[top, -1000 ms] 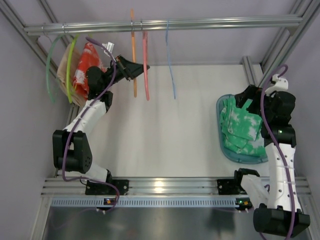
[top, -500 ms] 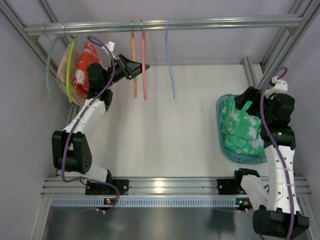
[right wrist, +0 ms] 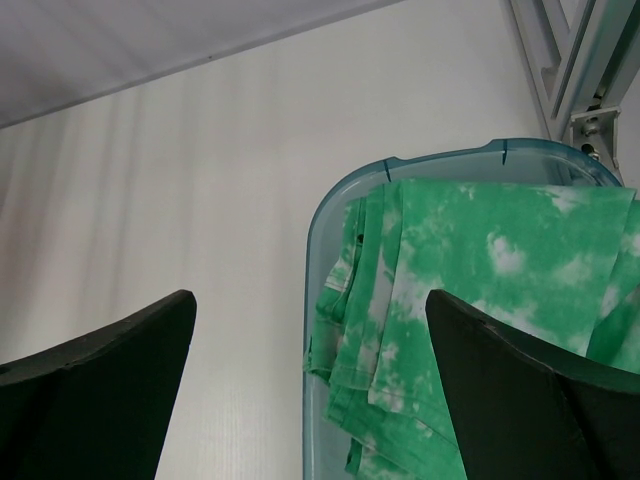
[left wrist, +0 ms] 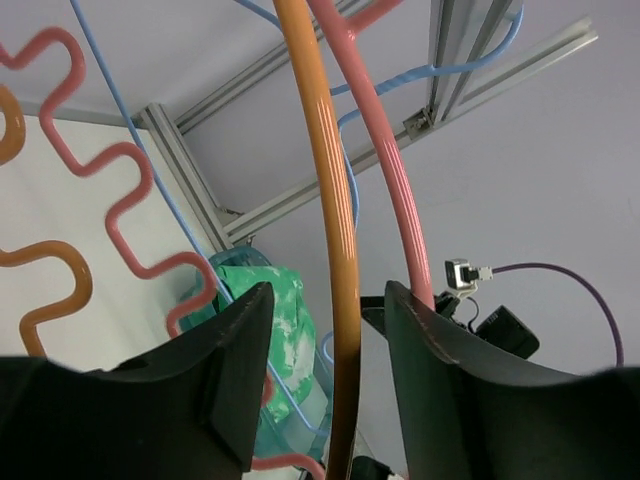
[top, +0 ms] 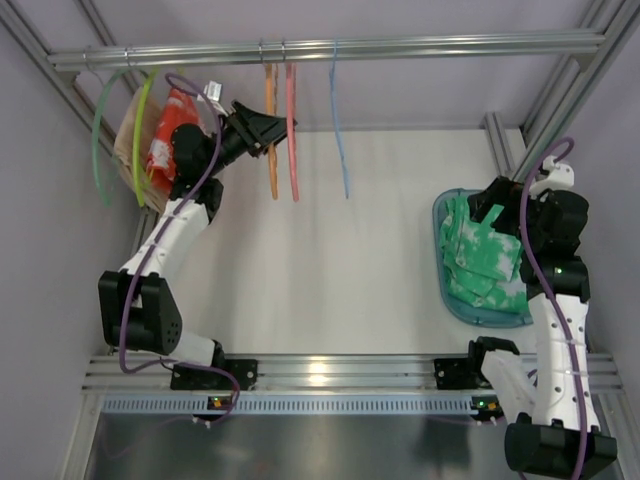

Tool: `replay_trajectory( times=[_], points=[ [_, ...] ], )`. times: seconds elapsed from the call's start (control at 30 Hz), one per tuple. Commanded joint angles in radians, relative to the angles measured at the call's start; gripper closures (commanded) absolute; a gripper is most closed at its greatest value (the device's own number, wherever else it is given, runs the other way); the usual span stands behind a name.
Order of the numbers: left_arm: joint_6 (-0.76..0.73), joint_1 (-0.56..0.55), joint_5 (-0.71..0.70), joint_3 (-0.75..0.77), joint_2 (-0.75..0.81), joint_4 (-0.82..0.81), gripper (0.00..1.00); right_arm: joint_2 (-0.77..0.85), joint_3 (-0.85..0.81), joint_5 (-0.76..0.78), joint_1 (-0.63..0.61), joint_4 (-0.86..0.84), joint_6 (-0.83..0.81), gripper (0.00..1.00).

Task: Remove the trousers from the hanger

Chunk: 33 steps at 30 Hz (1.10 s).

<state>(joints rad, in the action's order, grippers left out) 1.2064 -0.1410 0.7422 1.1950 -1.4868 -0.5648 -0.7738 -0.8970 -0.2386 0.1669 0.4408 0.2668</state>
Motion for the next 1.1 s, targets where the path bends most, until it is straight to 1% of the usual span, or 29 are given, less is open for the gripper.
replay_trajectory(
  times=[0.0,0.1,0.2,0.23,0.27,0.33,0.37,0.4,0.43,0.53,0.63,0.7,0.73,0.8,0.83,0.97,1.03,1.07],
  points=[
    [-0.053,-0.002,-0.049,0.038,0.085,0.037,0.44,0.016,-0.005,-0.019,0.006,-0.037,0.015,0.01],
    [-0.135,-0.002,-0.070,0.038,0.132,0.106,0.38,0.024,-0.006,-0.021,0.006,-0.033,0.015,0.01],
    [-0.244,-0.002,-0.128,0.038,0.189,0.235,0.31,0.030,-0.005,-0.022,0.006,-0.031,0.018,0.01],
    [-0.308,-0.002,-0.179,0.041,0.212,0.281,0.30,0.031,-0.003,-0.025,0.008,-0.031,0.018,0.01],
    [-0.342,-0.002,-0.205,0.046,0.220,0.380,0.30,0.030,-0.003,-0.024,0.008,-0.033,0.020,0.01],
    [-0.424,-0.002,-0.262,0.058,0.237,0.463,0.28,0.033,0.000,-0.028,0.006,-0.036,0.023,0.01],
    [-0.447,-0.002,-0.300,0.063,0.240,0.532,0.27,0.033,0.001,-0.028,0.008,-0.034,0.026,0.01],
    [-0.464,-0.002,-0.314,0.066,0.243,0.557,0.27,0.033,0.003,-0.031,0.006,-0.039,0.026,0.01],
    [-0.490,-0.002,-0.322,0.066,0.244,0.589,0.23,0.034,0.004,-0.033,0.006,-0.040,0.029,0.01],
    [-0.524,-0.002,-0.322,0.055,0.261,0.614,0.19,0.036,0.001,-0.034,0.006,-0.040,0.028,0.01],
    [-0.577,-0.002,-0.308,0.063,0.281,0.658,0.11,0.047,0.003,-0.036,0.008,-0.040,0.022,0.01],
    [-0.625,-0.003,-0.323,0.098,0.287,0.722,0.04,0.056,0.007,-0.039,0.006,-0.037,0.011,0.01],
    [-0.680,-0.003,-0.340,0.109,0.299,0.796,0.02,0.059,0.010,-0.039,0.006,-0.039,0.009,0.01],
    [-0.732,-0.005,-0.385,0.129,0.319,0.856,0.01,0.068,0.013,-0.042,0.006,-0.037,-0.003,0.01],
    [-0.784,-0.003,-0.415,0.133,0.341,0.917,0.01,0.070,0.013,-0.045,0.006,-0.033,-0.008,0.00],
    [-0.889,-0.003,-0.481,0.149,0.394,1.039,0.01,0.088,0.017,-0.054,0.008,-0.030,-0.031,0.01],
    [-0.950,-0.003,-0.489,0.146,0.433,1.071,0.01,0.091,0.013,-0.068,0.006,-0.030,-0.038,0.01],
    [-0.975,-0.003,-0.453,0.144,0.447,1.103,0.01,0.094,0.012,-0.074,0.006,-0.027,-0.043,0.01]
  ],
)
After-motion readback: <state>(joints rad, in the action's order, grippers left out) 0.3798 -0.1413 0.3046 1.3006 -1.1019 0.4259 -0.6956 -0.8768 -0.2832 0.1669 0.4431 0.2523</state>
